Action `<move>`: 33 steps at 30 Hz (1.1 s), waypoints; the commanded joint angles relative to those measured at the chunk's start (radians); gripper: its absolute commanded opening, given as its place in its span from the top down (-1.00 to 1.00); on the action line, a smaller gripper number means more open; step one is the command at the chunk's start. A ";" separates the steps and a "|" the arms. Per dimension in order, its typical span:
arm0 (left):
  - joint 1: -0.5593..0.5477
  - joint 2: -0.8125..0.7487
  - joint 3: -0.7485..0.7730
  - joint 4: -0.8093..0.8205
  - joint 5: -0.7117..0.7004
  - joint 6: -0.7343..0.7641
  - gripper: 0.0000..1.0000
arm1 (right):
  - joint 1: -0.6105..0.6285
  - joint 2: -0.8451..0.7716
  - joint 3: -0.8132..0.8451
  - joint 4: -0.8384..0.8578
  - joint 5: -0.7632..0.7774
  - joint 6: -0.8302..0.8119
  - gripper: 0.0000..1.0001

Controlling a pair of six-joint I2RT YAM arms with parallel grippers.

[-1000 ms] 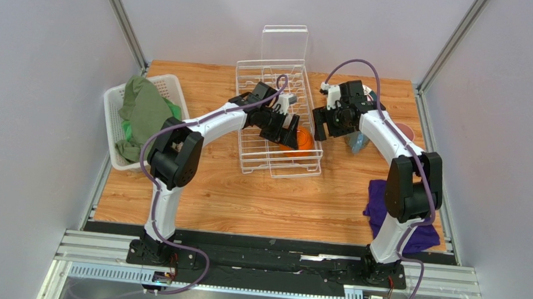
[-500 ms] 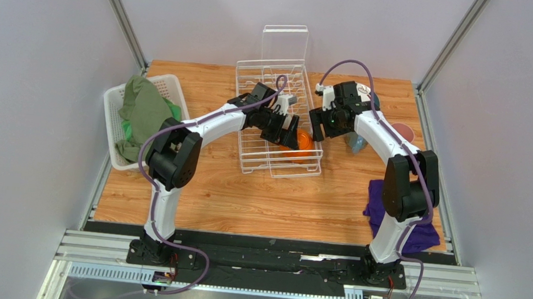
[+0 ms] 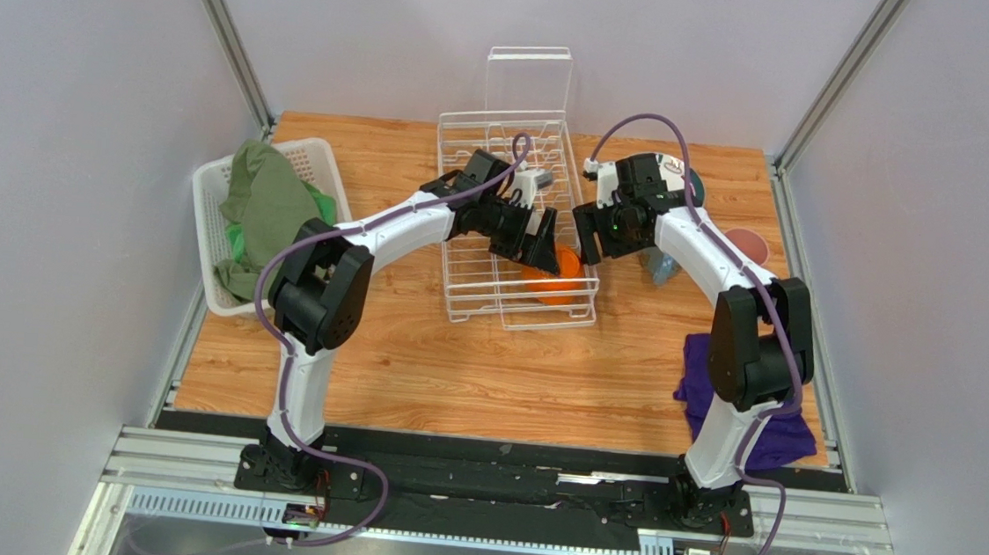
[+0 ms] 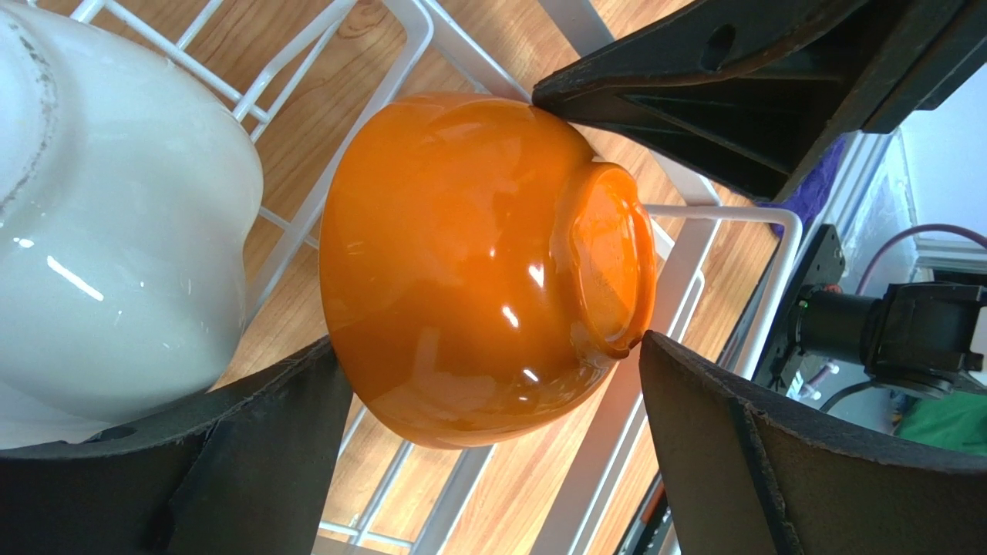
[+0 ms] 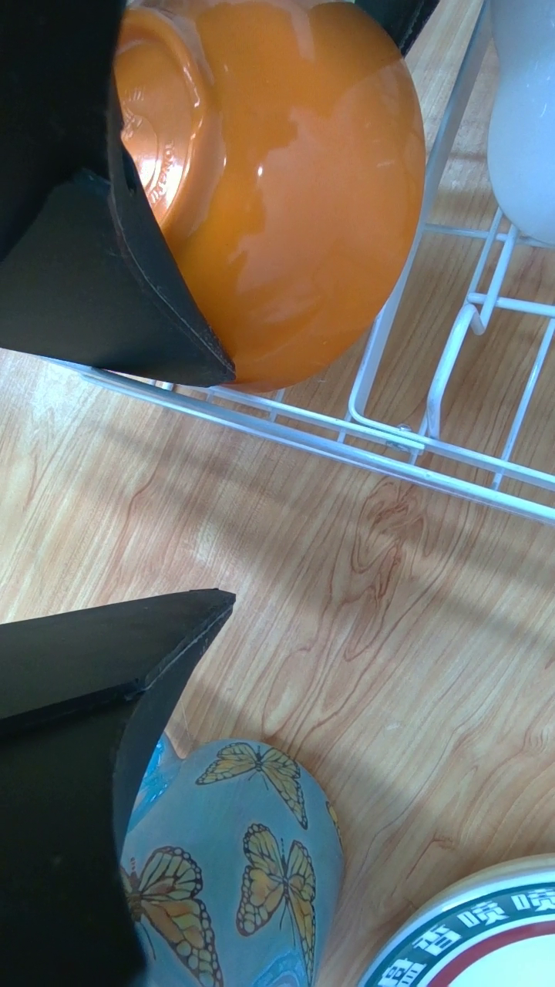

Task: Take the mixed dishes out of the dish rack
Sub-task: Pick up the bowl from the dish rack.

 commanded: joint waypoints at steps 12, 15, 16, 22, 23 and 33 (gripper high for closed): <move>-0.007 -0.031 0.047 0.047 0.050 -0.059 -0.98 | 0.028 0.007 -0.025 0.045 -0.016 0.004 -0.37; -0.006 -0.026 0.050 0.046 0.050 -0.078 -0.98 | 0.028 0.005 -0.025 0.046 -0.016 0.004 -0.37; -0.004 -0.025 0.051 0.047 0.055 -0.085 -0.98 | 0.028 0.005 -0.025 0.045 -0.014 0.004 -0.37; -0.004 -0.031 0.048 0.058 0.073 -0.128 -0.98 | 0.028 0.004 -0.031 0.048 -0.014 0.004 -0.37; -0.004 -0.029 0.048 0.058 0.075 -0.141 -0.98 | 0.029 0.004 -0.031 0.048 -0.014 0.002 -0.37; -0.004 0.003 0.068 0.024 0.047 -0.138 -0.98 | 0.031 0.001 -0.032 0.048 -0.009 0.001 -0.36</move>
